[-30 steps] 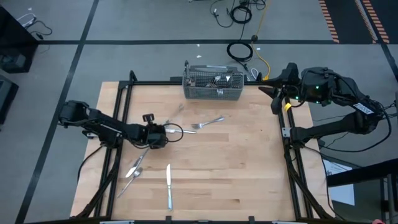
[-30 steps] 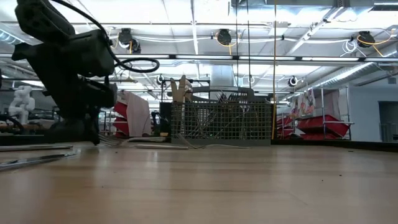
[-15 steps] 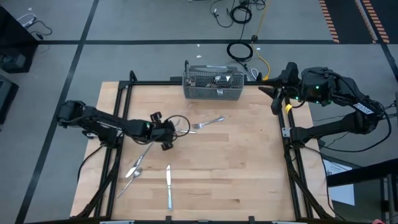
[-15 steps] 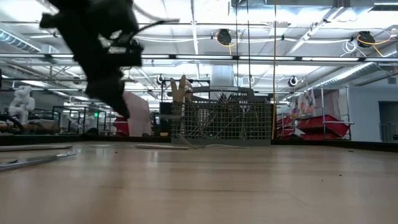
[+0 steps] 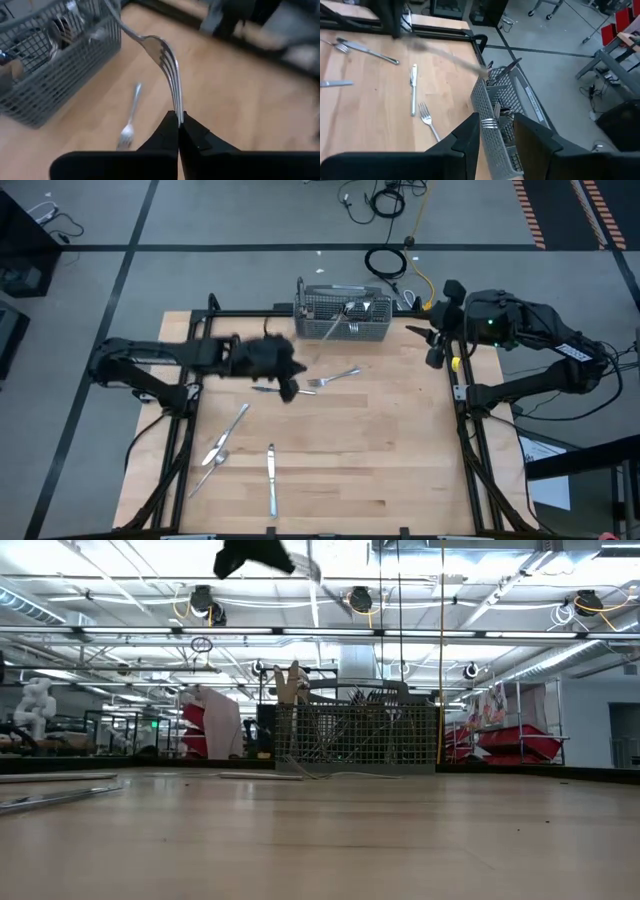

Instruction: Sort silverware

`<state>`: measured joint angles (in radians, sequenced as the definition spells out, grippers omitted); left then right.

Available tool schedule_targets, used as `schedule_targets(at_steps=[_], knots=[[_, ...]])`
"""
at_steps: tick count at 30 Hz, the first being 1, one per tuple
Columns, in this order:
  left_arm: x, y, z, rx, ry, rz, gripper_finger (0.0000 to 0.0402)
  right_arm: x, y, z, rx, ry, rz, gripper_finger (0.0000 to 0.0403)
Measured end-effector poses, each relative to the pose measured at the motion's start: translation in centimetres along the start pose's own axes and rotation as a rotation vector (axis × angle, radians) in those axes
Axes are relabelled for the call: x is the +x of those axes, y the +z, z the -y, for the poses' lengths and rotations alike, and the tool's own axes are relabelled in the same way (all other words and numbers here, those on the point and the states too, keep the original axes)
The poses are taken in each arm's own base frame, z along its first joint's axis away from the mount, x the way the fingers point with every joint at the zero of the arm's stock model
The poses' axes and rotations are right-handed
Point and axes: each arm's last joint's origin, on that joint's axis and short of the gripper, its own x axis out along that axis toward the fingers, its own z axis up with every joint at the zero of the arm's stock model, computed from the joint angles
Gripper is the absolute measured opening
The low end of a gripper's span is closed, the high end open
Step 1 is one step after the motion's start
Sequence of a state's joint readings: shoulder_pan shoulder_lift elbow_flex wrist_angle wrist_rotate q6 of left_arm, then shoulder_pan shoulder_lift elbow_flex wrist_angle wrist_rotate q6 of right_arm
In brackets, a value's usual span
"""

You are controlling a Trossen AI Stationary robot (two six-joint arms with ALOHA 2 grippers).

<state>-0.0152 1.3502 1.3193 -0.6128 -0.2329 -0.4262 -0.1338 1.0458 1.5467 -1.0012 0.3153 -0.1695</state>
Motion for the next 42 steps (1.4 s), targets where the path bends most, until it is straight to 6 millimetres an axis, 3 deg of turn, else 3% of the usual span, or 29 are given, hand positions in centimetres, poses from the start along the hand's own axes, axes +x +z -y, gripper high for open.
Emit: schedule_targets(at_steps=[6, 13, 17, 22, 31, 42], knots=[[-2.2, 4.3, -1.4, -0.23, -0.253, 0.015, 0.0, 0.2, 0.5, 0.2, -0.188, -0.005, 0.05, 0.0109], [-3.2, 5.6, -2.0, -0.308, -0.344, 0.007, 0.0, 2.4, 2.0, -1.0, -0.302, 0.215, 0.175, 0.0109], [-2.2, 5.3, -2.2, -0.314, -0.317, -0.036, 0.0, 5.0, 2.3, -2.4, -0.297, 0.379, 0.147, 0.0109], [0.5, 4.7, -1.9, -0.307, -0.331, -0.132, 0.0, 7.1, 2.5, -3.7, -0.35, 0.43, 0.123, 0.0112], [5.2, 3.5, -1.4, -0.288, -0.375, -0.274, 0.0, 10.1, 2.7, -5.5, -0.357, 0.61, 0.13, 0.0169], [5.9, 3.6, -1.2, -0.243, -0.393, -0.25, 0.0, 14.7, 2.2, -6.3, -0.341, 0.746, 0.098, 0.018]])
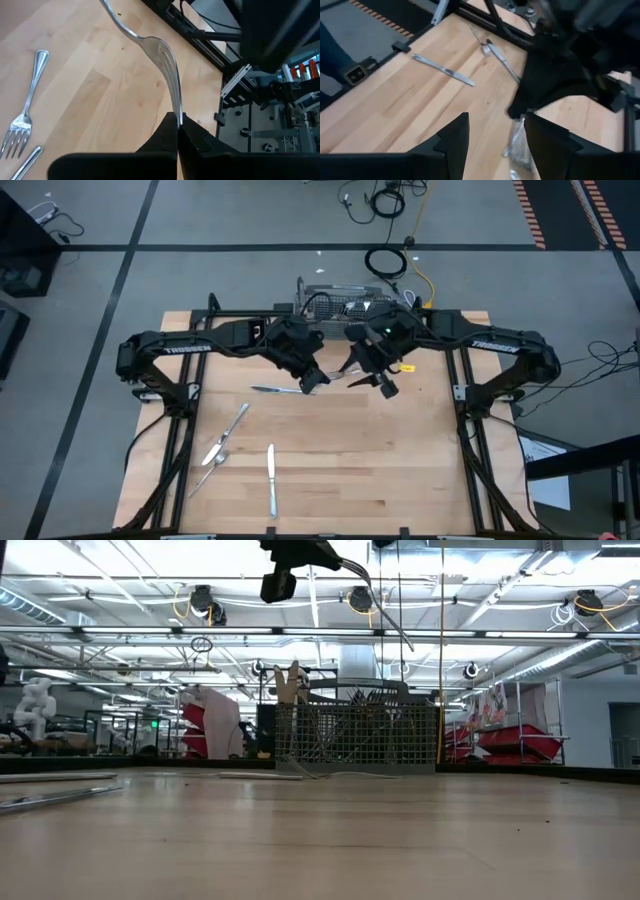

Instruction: Sort silverware

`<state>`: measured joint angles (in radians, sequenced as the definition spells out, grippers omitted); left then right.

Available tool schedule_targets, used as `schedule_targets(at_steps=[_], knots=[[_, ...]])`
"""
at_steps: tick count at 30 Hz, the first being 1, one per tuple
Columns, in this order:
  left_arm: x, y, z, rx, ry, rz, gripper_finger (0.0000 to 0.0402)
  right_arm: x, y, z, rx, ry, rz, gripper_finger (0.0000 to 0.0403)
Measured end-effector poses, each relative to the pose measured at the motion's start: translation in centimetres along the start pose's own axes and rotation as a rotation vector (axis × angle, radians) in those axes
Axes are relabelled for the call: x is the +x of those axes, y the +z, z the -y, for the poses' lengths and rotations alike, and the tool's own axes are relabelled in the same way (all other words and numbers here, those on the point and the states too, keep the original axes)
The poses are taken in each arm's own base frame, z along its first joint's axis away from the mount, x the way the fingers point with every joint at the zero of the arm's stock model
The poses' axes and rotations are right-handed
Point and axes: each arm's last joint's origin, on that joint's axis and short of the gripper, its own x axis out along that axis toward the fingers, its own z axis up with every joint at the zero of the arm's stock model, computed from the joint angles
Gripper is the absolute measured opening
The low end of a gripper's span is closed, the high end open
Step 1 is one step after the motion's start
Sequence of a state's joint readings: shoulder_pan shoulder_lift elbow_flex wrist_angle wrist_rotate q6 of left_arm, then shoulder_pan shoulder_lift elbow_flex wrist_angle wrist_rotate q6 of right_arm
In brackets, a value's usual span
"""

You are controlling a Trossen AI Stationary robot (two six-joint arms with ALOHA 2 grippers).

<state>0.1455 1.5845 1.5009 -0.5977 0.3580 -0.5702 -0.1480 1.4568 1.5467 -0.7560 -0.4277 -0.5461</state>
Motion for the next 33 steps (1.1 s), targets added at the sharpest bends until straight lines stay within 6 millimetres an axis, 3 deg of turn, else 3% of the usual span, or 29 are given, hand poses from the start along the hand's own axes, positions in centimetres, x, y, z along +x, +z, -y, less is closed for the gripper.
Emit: schedule_targets(at_steps=[6, 17, 24, 27, 31, 33], knots=[[0.1, -0.1, 0.4, 0.011, -0.003, 0.004, 0.0, 1.0, -1.0, 1.2, 0.011, -0.007, -0.038, 0.018], [0.2, -0.1, 0.5, 0.023, -0.003, 0.024, 0.0, 0.9, -2.1, 2.8, 0.039, -0.042, -0.063, 0.018], [0.2, 0.2, 0.7, 0.039, -0.013, 0.057, 0.0, 2.2, -3.0, 3.3, 0.095, 0.041, -0.068, 0.0179], [0.2, 0.3, 0.7, 0.041, -0.013, 0.062, 0.0, 2.7, -3.2, 3.5, 0.097, 0.041, -0.074, 0.0148], [0.1, 0.3, 0.7, 0.042, -0.005, 0.07, 0.0, 2.7, -3.3, 3.4, 0.056, 0.054, -0.079, 0.0041], [0.1, 0.3, 0.7, 0.042, -0.003, 0.072, 0.0, 2.7, -3.3, 3.4, 0.04, 0.057, -0.083, 0.0015]])
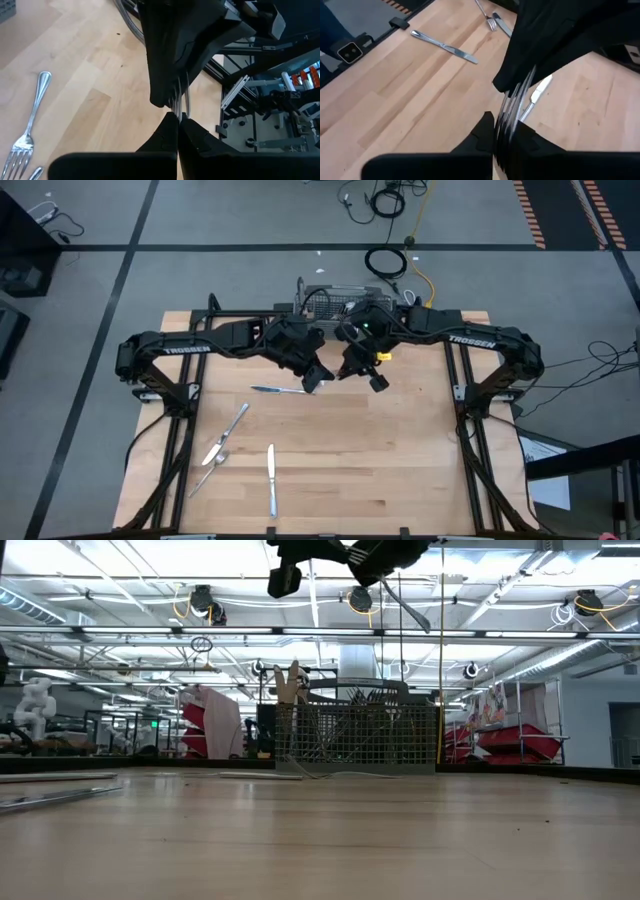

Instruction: Sort silverware

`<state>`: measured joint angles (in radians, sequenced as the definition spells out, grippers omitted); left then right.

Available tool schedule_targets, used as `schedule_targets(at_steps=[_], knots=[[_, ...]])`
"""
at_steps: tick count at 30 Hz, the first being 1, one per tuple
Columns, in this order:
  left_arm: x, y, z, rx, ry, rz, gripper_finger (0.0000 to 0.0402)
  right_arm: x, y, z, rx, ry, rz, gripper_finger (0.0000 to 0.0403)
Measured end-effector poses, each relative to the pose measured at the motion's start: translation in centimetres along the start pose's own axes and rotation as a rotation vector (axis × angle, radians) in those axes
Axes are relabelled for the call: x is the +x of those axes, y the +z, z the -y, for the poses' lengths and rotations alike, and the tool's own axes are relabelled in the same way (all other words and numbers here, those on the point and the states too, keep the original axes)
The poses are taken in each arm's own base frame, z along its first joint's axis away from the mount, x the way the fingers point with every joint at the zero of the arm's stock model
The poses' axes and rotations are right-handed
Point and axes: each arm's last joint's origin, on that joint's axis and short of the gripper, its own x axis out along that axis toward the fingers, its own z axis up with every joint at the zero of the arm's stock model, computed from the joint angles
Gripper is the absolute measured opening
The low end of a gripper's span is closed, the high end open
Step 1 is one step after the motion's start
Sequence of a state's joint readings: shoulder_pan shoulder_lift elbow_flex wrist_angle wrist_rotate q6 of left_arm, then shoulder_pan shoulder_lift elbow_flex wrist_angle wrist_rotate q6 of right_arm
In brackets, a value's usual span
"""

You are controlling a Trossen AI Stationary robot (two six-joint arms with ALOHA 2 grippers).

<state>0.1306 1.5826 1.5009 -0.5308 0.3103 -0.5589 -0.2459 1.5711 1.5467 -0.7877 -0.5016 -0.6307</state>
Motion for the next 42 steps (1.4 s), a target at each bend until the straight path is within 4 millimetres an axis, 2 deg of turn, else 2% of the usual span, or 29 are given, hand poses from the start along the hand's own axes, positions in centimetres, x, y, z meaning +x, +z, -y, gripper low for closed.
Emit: schedule_targets(at_steps=[8, 12, 16, 19, 26, 30, 33, 38, 42], knots=[[0.0, 0.0, -0.1, 0.024, 0.021, 0.007, 0.0001, 0.0, 0.0, 0.0, -0.029, -0.06, -0.052, 0.0002], [-0.3, 0.3, -0.3, 0.048, 0.037, 0.029, 0.0027, -0.4, -0.4, 0.7, -0.029, -0.094, -0.053, 0.0001], [-0.8, 0.6, -0.7, 0.078, 0.031, 0.036, 0.006, -1.7, -0.9, 1.7, -0.011, -0.157, -0.052, 0.0001], [-1.5, 0.7, -0.4, 0.096, 0.001, 0.044, 0.0073, -3.6, -1.6, 2.7, 0.01, -0.259, -0.065, 0.0], [-4.4, 2.1, -0.6, 0.137, 0.02, 0.186, 0.0077, -10.2, -2.2, 5.2, 0.079, -0.558, 0.094, 0.0], [-7.4, 3.4, 0.4, 0.28, 0.058, 0.395, 0.0077, -14.4, -1.1, 6.1, 0.085, -0.738, 0.34, 0.0], [-9.7, 3.8, 1.5, 0.402, 0.094, 0.535, 0.0077, -16.7, -0.8, 6.6, 0.098, -0.829, 0.472, 0.0], [-13.9, 3.5, 3.0, 0.564, 0.183, 0.695, 0.0077, -17.5, -2.4, 6.6, 0.132, -0.908, 0.572, 0.0], [-16.5, 2.6, 3.7, 0.654, 0.226, 0.754, 0.0077, -16.4, -6.2, 5.5, 0.19, -0.96, 0.695, 0.0]])
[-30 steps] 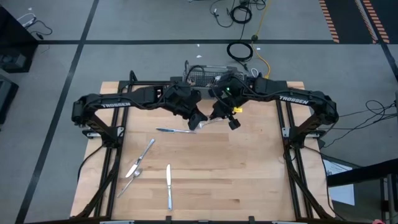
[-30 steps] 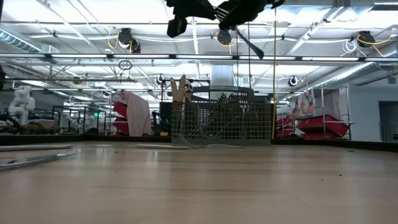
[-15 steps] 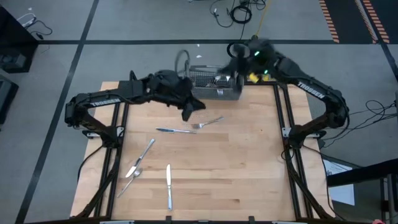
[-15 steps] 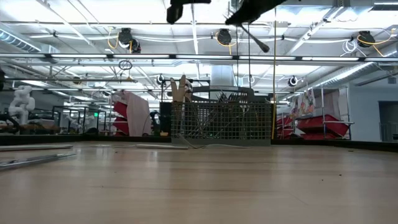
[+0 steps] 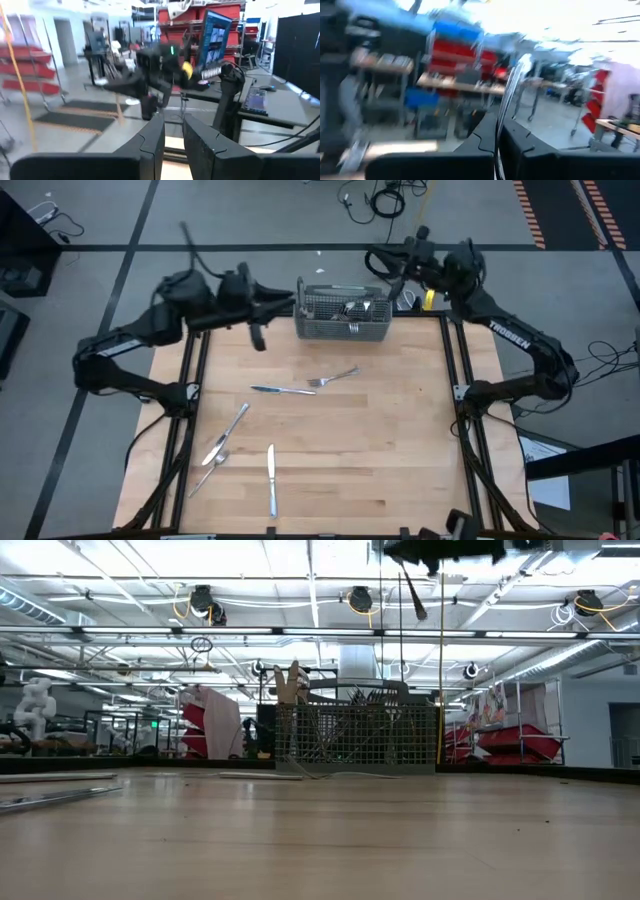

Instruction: Sort silverware

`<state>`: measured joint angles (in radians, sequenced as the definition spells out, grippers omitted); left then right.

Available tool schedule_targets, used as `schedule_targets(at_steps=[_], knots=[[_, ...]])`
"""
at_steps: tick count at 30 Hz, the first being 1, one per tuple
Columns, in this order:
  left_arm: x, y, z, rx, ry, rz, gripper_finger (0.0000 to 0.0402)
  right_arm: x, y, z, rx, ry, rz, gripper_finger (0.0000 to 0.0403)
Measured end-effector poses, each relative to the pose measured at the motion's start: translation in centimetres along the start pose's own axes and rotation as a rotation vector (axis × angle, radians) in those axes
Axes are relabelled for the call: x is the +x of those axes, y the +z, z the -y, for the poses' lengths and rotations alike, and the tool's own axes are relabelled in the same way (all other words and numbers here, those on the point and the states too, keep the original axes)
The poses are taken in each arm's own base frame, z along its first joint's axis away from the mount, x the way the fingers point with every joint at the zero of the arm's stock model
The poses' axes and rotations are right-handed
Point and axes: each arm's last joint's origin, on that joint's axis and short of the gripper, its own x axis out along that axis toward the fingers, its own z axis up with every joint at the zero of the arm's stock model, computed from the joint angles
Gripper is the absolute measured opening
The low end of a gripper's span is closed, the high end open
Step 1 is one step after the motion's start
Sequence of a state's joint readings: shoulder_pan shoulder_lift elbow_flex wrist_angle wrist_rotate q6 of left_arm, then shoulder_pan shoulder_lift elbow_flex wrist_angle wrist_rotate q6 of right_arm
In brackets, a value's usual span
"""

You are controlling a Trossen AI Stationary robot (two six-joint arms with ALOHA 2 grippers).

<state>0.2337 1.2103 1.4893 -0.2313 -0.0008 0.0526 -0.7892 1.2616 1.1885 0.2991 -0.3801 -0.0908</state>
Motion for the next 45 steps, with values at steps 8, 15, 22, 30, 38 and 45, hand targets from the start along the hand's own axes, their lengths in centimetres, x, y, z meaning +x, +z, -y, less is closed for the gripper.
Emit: schedule_targets(at_steps=[8, 15, 22, 30, 38, 45], knots=[[-2.8, -0.2, -0.1, 0.113, 0.016, 0.065, 0.0077, -4.3, -7.8, -1.1, 0.197, -0.135, 0.271, 0.0], [-3.2, -2.5, 0.1, 0.119, 0.031, 0.197, 0.0077, -3.0, -12.2, -2.0, 0.315, -0.082, 0.304, 0.0], [-3.8, -5.1, 0.2, 0.087, 0.034, 0.26, 0.0077, -1.7, -15.9, -2.0, 0.381, -0.065, 0.344, 0.0], [-4.6, -8.2, 0.2, 0.048, 0.093, 0.302, 0.0077, -1.3, -18.3, -1.7, 0.385, -0.076, 0.315, 0.0], [-4.5, -10.8, 0.3, 0.016, 0.113, 0.333, 0.0077, -1.3, -20.4, -1.0, 0.377, -0.112, 0.253, 0.0], [-4.4, -12.1, 0.2, -0.04, 0.133, 0.328, 0.0077, -1.3, -21.7, -0.7, 0.358, -0.13, 0.215, 0.0]])
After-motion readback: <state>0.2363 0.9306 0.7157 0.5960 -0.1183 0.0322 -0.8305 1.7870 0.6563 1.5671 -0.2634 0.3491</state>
